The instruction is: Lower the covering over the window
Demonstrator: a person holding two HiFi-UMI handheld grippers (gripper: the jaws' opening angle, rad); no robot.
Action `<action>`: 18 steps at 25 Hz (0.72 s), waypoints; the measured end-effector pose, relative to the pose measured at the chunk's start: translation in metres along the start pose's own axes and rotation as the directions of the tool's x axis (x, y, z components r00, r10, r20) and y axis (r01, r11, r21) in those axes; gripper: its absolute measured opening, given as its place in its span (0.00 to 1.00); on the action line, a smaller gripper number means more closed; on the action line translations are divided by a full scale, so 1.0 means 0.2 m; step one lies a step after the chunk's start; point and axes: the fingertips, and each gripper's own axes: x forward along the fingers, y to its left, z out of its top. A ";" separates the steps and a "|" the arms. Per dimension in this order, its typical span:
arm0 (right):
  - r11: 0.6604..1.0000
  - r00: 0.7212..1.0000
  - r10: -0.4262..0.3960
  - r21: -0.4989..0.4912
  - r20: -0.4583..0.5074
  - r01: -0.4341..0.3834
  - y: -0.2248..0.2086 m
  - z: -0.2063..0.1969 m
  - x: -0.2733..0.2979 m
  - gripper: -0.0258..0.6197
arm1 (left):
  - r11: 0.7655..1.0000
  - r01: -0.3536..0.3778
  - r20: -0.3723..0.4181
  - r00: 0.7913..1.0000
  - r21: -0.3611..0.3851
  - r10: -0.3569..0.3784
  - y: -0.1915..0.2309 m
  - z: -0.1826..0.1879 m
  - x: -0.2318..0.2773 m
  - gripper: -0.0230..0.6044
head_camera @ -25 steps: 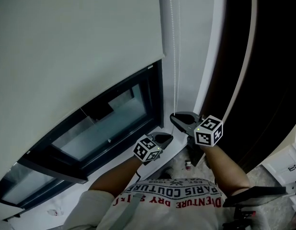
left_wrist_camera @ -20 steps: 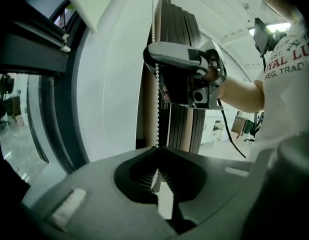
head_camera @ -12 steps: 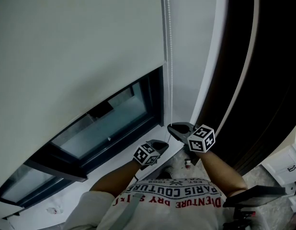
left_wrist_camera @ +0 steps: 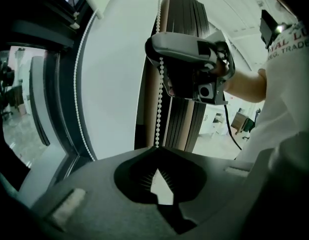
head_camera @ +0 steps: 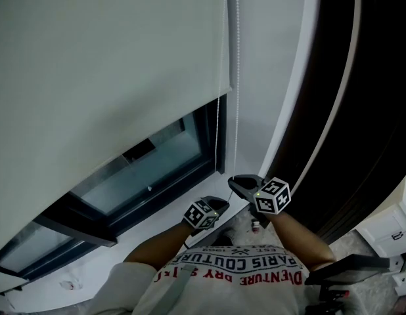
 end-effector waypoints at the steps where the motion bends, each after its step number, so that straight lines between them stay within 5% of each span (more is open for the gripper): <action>1: 1.000 1.000 0.002 0.013 -0.001 -0.002 0.00 -0.03 0.00 0.07 | 1.000 0.001 -0.006 1.000 -0.002 -0.001 0.00 -0.03 0.00 0.05; 5: 0.998 1.000 0.000 0.059 0.029 -0.002 -0.02 -0.05 -0.01 0.07 | 0.998 0.005 0.046 0.999 -0.069 -0.002 0.00 -0.04 0.00 0.05; 11: 0.996 0.999 -0.027 0.086 0.047 0.023 -0.06 -0.03 -0.04 0.07 | 1.000 0.018 0.058 0.998 -0.020 -0.017 -0.03 -0.01 0.00 0.06; 18: 0.996 0.993 -0.084 0.042 0.085 0.081 -0.05 0.00 -0.10 0.11 | 0.994 -0.081 0.234 0.968 -0.073 0.096 0.09 0.21 -0.17 0.24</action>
